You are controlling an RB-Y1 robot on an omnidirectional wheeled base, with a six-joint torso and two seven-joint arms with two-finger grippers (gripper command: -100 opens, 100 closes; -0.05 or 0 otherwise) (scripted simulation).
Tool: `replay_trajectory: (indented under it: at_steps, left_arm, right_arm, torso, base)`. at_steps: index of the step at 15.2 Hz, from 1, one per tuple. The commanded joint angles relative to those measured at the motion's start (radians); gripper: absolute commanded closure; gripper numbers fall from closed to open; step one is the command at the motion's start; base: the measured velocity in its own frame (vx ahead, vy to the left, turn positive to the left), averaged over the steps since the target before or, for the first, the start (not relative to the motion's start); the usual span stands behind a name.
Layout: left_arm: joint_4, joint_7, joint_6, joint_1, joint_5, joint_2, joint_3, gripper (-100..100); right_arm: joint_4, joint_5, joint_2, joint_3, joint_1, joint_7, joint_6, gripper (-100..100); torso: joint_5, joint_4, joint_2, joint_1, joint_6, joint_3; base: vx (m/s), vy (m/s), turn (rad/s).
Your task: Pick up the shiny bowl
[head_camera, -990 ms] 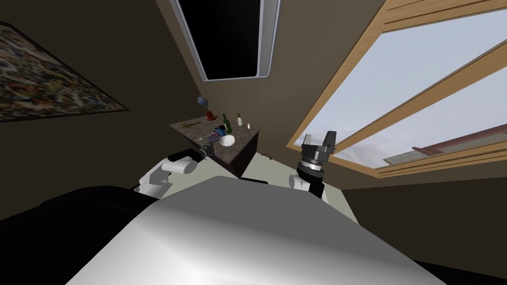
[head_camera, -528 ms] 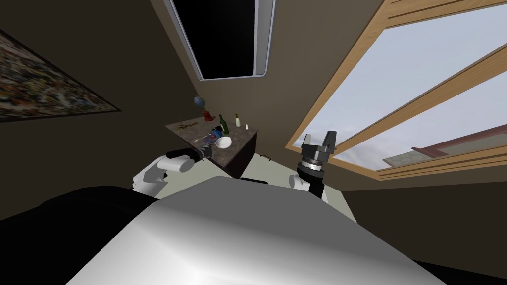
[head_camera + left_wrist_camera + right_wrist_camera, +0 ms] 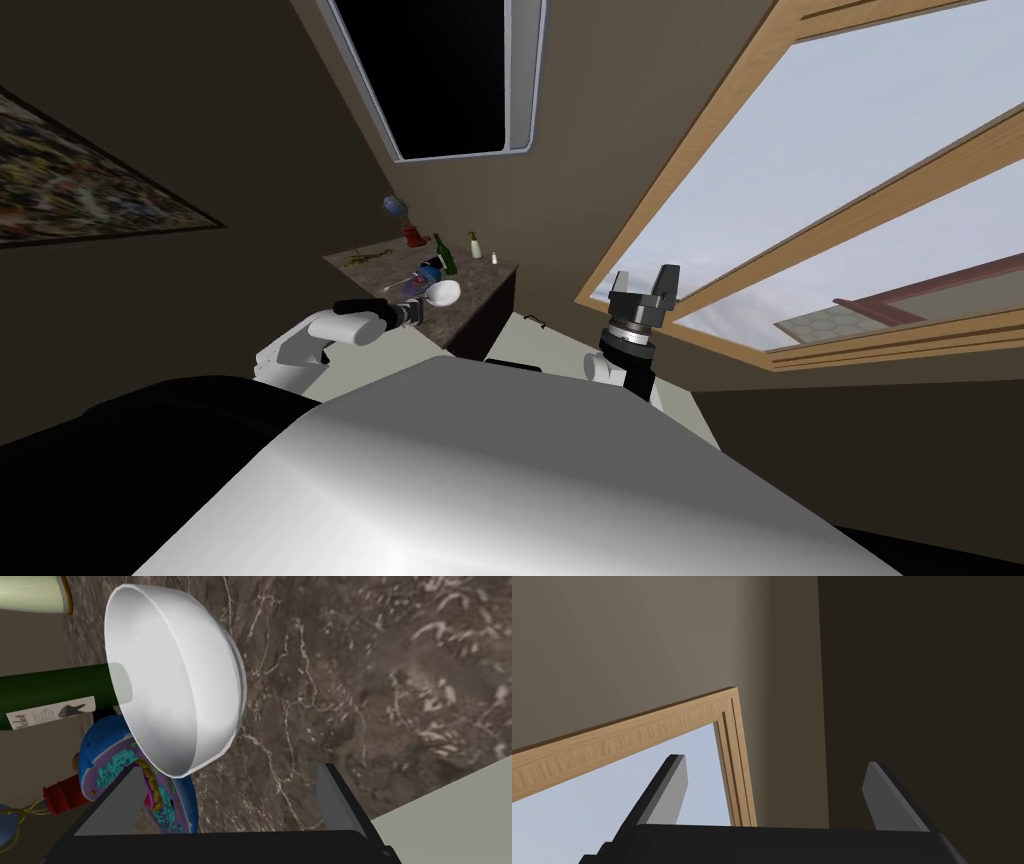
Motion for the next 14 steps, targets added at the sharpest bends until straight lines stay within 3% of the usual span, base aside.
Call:
replay_trajectory:
  at_steps: [1,6,9,11,14]
  left_arm:
    - [0.008,0.021,0.050,0.003,0.027,0.025,0.009,-100]
    - [0.017,0.036,0.121,0.006,0.052,0.046,0.018,-100]
    - [0.035,0.063,0.193,0.012,0.099,0.085,0.033,-100]
    - [0.035,0.063,0.214,0.012,0.099,0.085,0.033,-100]
    - [0.050,0.086,0.285,0.020,0.141,0.118,0.044,-100]
  right_arm:
    - [0.000,0.000,0.000,0.000,0.000,0.000,0.000,0]
    - [0.000,0.000,0.000,0.000,0.000,0.000,0.000,0]
    - [0.000,0.000,0.000,0.000,0.000,0.000,0.000,0]
    - [0.000,0.000,0.000,0.000,0.000,0.000,0.000,0]
    - [0.000,0.000,0.000,0.000,0.000,0.000,0.000,0]
  torso:
    - [0.000,0.000,0.000,0.000,0.000,0.000]
    - [0.000,0.000,-0.001,0.000,0.000,0.000]
    - [0.000,0.000,0.000,0.000,0.000,0.000]
    - [0.000,0.000,-0.002,0.000,0.000,-0.001]
    - [0.000,0.000,0.000,0.001,0.000,0.000]
  base:
    - [0.096,-0.032,-0.015]
    - [0.101,-0.033,-0.009]
    - [0.117,-0.035,-0.013]
    - [0.119,-0.022,-0.005]
    - [0.099,-0.020,-0.011]
